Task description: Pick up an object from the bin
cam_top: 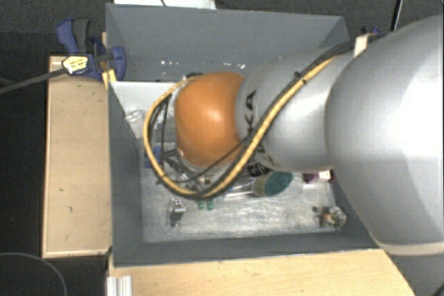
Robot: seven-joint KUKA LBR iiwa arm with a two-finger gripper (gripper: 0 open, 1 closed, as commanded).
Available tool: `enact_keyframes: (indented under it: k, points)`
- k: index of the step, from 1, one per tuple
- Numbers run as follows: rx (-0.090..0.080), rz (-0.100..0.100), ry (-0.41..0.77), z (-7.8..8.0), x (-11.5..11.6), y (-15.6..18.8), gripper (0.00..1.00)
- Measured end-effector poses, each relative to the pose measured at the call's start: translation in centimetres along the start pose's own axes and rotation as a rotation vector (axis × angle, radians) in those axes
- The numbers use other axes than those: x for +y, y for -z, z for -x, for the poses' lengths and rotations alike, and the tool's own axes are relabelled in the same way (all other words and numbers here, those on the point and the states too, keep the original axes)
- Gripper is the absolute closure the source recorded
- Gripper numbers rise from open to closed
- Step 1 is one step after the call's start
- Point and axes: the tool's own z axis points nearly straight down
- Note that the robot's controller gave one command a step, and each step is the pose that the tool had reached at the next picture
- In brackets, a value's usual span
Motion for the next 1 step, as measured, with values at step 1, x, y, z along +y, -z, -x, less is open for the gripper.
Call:
enact_keyframes:
  k: [1]
  points:
    - [-0.013, 0.003, 0.092, 6.25, -7.09, -5.84, 0.00]
